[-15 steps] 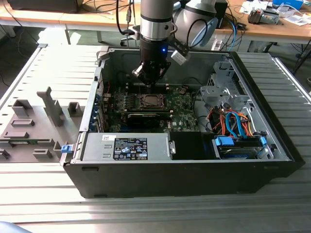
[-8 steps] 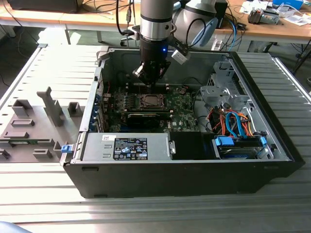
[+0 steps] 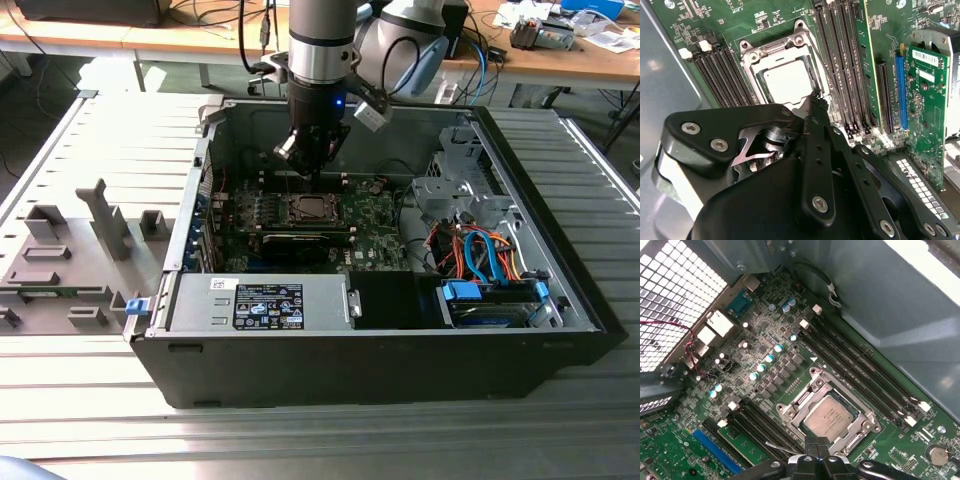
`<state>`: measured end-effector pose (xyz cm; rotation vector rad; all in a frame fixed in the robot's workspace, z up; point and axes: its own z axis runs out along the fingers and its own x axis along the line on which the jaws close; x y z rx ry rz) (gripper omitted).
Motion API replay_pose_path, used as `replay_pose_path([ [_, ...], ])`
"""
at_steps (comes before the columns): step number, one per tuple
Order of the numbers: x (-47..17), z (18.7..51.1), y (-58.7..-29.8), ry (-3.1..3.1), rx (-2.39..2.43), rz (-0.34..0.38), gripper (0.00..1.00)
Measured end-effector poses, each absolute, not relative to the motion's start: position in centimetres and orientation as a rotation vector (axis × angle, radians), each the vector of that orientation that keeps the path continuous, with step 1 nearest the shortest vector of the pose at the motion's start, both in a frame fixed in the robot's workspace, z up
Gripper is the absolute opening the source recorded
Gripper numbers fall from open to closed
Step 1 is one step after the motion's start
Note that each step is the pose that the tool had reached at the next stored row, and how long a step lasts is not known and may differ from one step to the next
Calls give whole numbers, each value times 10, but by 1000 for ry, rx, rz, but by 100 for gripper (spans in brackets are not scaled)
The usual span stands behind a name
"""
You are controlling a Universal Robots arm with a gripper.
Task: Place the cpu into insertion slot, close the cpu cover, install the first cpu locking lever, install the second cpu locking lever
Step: 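Install the first cpu locking lever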
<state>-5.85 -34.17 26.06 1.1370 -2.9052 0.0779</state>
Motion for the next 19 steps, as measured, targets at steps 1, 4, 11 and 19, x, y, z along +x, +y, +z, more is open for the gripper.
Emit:
replay_pose_path([
  [1,-58,261,-342,-2904,1142,78,11],
  [4,-58,261,-342,-2895,1165,77,11],
  [11,-59,261,-342,-2878,1212,73,11],
  [19,-58,261,-342,-2850,1284,69,11],
])
